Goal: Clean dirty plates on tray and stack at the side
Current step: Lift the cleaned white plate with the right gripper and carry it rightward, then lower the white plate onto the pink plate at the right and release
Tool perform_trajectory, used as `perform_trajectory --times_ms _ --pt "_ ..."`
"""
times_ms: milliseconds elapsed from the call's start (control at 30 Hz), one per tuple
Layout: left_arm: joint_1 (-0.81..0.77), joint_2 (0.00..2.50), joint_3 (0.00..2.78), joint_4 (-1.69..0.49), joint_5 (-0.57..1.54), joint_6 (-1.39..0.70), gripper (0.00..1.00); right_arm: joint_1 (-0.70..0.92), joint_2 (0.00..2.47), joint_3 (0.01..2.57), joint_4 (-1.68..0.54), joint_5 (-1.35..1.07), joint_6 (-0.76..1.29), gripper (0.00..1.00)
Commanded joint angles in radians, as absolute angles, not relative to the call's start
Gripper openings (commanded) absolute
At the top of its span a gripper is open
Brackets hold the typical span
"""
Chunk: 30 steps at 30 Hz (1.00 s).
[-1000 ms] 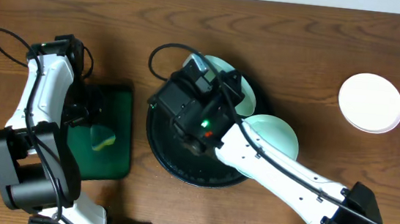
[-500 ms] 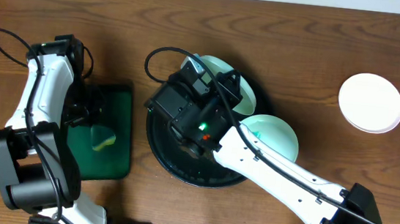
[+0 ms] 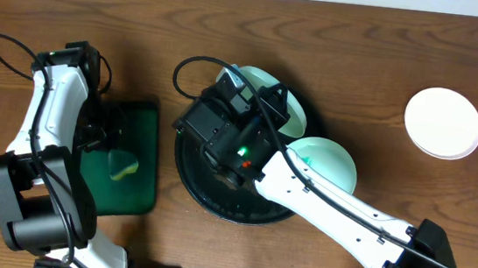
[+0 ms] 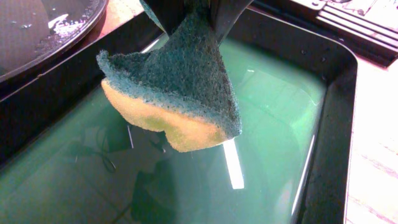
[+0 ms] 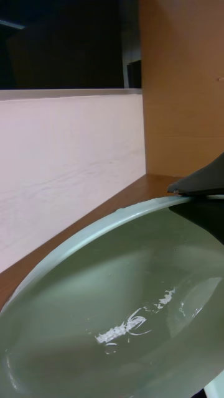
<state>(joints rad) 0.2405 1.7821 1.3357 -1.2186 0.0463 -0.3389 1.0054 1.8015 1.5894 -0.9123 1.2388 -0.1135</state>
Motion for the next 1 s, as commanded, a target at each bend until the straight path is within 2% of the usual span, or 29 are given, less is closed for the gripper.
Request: perform_trajectory --times_ms 0,233,433,567,733,967 --pt "0.245 1.793 1.330 -1.222 0.045 -0.326 0.08 1.010 1.778 1.612 -0.909 1.283 -0.114 0.01" --pt "0.245 1.793 1.330 -1.222 0.045 -0.326 0.07 1.008 1.778 1.612 -0.909 1.231 -0.095 0.01" --pt "0.246 1.793 1.330 -1.222 0.045 -0.326 0.07 0.938 1.778 1.612 -0.960 0.664 0.192 0.01" --pt "0.245 1.793 1.330 -1.221 0.046 -0.326 0.07 0.860 1.778 1.612 -0.945 0.414 0.358 0.01" --pt "0.245 1.793 1.330 -1.222 0.046 -0.326 0.08 0.708 1.778 1.618 -0.935 0.231 0.463 0.01" --pt "0.245 1.793 1.330 -1.220 0.064 -0.326 0.07 0.348 1.777 1.620 -0.993 0.007 0.501 0.01"
